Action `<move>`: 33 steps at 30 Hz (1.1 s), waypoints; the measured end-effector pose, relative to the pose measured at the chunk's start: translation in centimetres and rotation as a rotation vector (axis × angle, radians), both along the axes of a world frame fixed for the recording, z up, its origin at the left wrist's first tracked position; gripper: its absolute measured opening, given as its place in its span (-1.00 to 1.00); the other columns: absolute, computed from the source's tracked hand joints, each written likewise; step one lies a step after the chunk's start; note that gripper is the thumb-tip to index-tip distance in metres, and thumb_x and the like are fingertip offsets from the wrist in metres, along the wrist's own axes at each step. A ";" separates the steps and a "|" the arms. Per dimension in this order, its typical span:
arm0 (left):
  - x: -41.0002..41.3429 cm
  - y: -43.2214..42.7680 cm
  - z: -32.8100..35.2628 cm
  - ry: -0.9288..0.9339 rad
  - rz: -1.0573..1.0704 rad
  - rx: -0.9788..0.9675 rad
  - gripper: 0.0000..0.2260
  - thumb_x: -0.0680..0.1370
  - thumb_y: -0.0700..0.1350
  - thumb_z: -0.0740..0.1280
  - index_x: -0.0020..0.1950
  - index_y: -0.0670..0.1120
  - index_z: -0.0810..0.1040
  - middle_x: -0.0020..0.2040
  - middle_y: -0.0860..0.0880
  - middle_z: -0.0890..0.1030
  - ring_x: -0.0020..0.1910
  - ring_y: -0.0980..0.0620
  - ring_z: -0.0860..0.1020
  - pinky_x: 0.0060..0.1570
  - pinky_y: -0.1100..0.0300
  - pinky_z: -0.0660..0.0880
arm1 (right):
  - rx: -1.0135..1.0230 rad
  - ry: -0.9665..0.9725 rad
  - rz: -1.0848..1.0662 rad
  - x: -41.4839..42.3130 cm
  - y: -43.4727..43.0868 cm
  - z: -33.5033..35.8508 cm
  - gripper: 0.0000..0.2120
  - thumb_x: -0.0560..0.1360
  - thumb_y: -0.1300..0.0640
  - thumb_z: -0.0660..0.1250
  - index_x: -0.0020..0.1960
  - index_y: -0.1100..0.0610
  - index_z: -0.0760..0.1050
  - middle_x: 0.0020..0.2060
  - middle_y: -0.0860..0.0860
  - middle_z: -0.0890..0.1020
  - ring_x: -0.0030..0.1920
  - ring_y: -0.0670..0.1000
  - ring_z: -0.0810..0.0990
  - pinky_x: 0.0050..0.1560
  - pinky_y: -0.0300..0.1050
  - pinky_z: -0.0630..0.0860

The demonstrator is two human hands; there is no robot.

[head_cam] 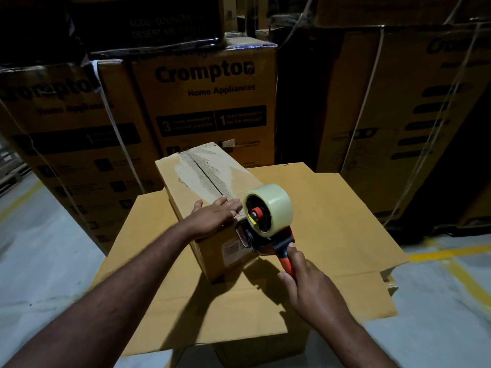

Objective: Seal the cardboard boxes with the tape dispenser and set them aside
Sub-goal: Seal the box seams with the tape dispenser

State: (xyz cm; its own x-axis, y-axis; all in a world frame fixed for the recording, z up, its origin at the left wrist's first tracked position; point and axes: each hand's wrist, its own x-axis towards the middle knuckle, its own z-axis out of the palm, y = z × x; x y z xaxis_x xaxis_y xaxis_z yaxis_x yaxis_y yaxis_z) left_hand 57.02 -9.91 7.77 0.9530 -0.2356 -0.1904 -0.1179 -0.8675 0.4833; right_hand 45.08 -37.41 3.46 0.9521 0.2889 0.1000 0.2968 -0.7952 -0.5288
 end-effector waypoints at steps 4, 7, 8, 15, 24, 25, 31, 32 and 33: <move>0.0 -1.2 0.1 -0.048 0.067 0.108 -0.53 0.67 0.28 0.01 0.57 0.23 0.27 0.59 0.28 0.15 0.61 0.15 0.02 0.51 -0.29 -0.27 | 0.015 0.002 0.000 -0.1 -0.3 -0.6 -0.46 0.65 -0.15 0.11 0.54 -0.10 -0.02 0.24 -0.08 0.53 0.01 -0.16 0.47 -0.11 -0.33 0.35; 0.3 -1.7 -0.1 -0.059 0.070 0.168 -0.48 0.62 0.32 0.13 0.57 0.23 0.29 0.60 0.26 0.18 0.62 0.13 0.04 0.50 -0.33 -0.24 | 0.012 -0.011 -0.009 -0.2 -0.7 -0.7 -0.44 0.65 -0.17 0.09 0.56 -0.09 -0.02 0.25 -0.08 0.51 0.07 -0.12 0.53 -0.09 -0.28 0.41; 0.2 -1.8 0.1 -0.066 0.080 0.170 -0.49 0.62 0.30 0.18 0.56 0.23 0.30 0.60 0.26 0.19 0.62 0.12 0.04 0.50 -0.33 -0.23 | 0.000 -0.017 -0.008 -0.3 -0.8 -0.7 -0.43 0.65 -0.18 0.08 0.57 -0.09 -0.04 0.25 -0.08 0.51 0.06 -0.11 0.52 -0.09 -0.27 0.42; -1.1 -2.9 0.9 -0.112 0.112 0.174 -0.55 0.63 0.18 0.28 0.53 0.23 0.35 0.61 0.17 0.21 0.61 0.07 0.11 0.52 -0.31 -0.19 | -0.023 -0.010 -0.015 -1.5 -1.0 -0.5 -0.39 0.65 -0.19 0.04 0.60 -0.08 -0.11 0.30 -0.08 0.45 0.06 -0.14 0.49 -0.05 -0.29 0.40; -0.7 -2.9 0.3 -0.139 0.099 0.211 -0.44 0.55 0.32 0.30 0.53 0.23 0.37 0.57 0.29 0.26 0.60 0.13 0.12 0.45 -0.45 -0.16 | 0.041 0.003 -0.045 -2.4 -1.5 -0.7 -0.38 0.64 -0.18 0.08 0.60 -0.09 -0.09 0.37 -0.11 0.43 0.19 -0.12 0.50 0.07 -0.25 0.47; -0.8 -2.9 0.2 -0.144 0.099 0.212 -0.43 0.55 0.33 0.31 0.54 0.23 0.36 0.57 0.29 0.26 0.60 0.13 0.12 0.45 -0.45 -0.16 | 0.042 0.000 -0.050 -2.5 -1.5 -0.8 -0.38 0.64 -0.17 0.08 0.60 -0.09 -0.09 0.38 -0.11 0.42 0.21 -0.12 0.50 0.07 -0.25 0.47; -1.0 -2.9 0.3 -0.125 0.109 0.205 -0.52 0.60 0.28 0.26 0.52 0.25 0.38 0.59 0.27 0.22 0.61 0.12 0.08 0.45 -0.45 -0.19 | -0.011 -0.017 -0.036 -1.8 -0.9 -1.0 -0.41 0.65 -0.17 0.08 0.59 -0.08 -0.07 0.32 -0.08 0.46 0.13 -0.12 0.52 0.01 -0.28 0.47; -1.0 -3.0 0.6 -0.102 0.104 0.188 -0.56 0.63 0.26 0.22 0.50 0.25 0.39 0.60 0.25 0.20 0.62 0.11 0.07 0.45 -0.44 -0.20 | -0.019 -0.021 -0.035 -1.7 -0.8 -1.0 -0.41 0.65 -0.17 0.08 0.58 -0.08 -0.06 0.30 -0.08 0.47 0.11 -0.12 0.52 -0.03 -0.29 0.44; -1.1 -3.1 1.0 -0.071 0.097 0.171 -0.59 0.66 0.24 0.16 0.50 0.25 0.40 0.61 0.24 0.18 0.62 0.10 0.04 0.45 -0.43 -0.23 | -0.022 -0.028 -0.034 -1.5 -0.9 -1.1 -0.41 0.65 -0.17 0.09 0.58 -0.08 -0.05 0.29 -0.08 0.48 0.09 -0.13 0.52 -0.07 -0.30 0.40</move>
